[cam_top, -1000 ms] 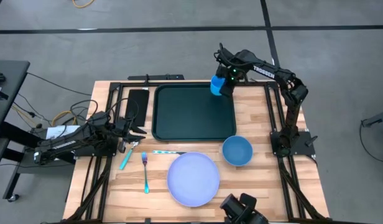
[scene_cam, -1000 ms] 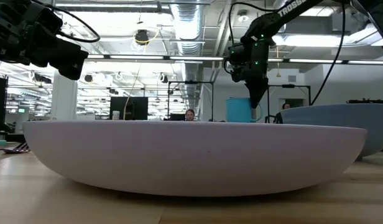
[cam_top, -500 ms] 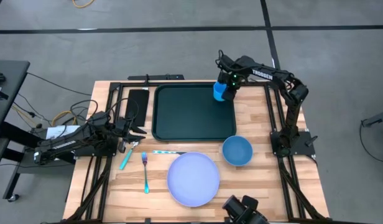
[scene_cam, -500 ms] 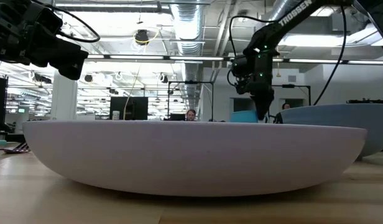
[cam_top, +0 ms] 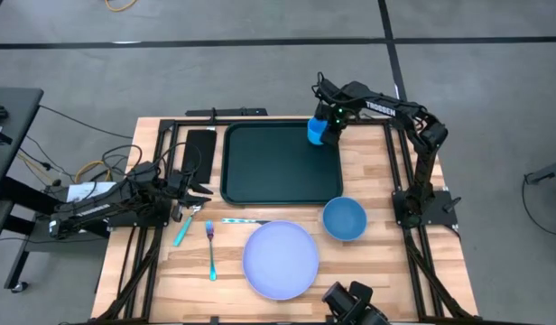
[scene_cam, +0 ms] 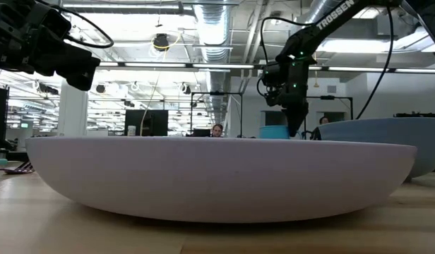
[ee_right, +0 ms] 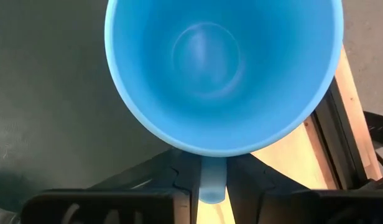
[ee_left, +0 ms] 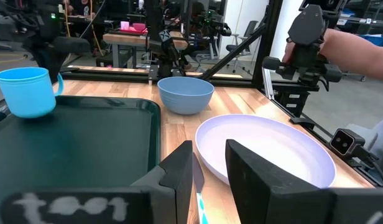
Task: Set up tray
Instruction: Put the blue cup on the top left of the black tray
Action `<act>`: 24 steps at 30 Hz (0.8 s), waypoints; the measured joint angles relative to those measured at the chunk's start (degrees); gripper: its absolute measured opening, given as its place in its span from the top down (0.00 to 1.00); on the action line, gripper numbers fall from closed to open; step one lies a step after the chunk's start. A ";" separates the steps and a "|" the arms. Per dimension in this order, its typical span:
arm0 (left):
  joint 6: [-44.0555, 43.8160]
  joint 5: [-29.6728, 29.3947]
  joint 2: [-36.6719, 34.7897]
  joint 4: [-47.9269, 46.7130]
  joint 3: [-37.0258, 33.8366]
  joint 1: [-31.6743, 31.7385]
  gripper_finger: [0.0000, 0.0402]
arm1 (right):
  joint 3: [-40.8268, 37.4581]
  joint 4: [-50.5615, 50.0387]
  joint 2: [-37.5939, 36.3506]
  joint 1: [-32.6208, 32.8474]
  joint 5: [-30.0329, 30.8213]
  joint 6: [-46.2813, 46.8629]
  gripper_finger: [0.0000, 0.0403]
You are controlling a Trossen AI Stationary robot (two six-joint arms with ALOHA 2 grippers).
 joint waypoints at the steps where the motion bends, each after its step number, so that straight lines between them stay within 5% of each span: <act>1: 0.00 0.00 0.01 -0.01 0.00 -0.01 0.79 | 0.00 0.12 0.00 -0.07 0.00 0.10 0.87; 24: 0.00 0.01 0.00 0.00 0.00 0.00 0.79 | 0.00 -0.55 0.00 -0.03 -0.09 0.46 0.84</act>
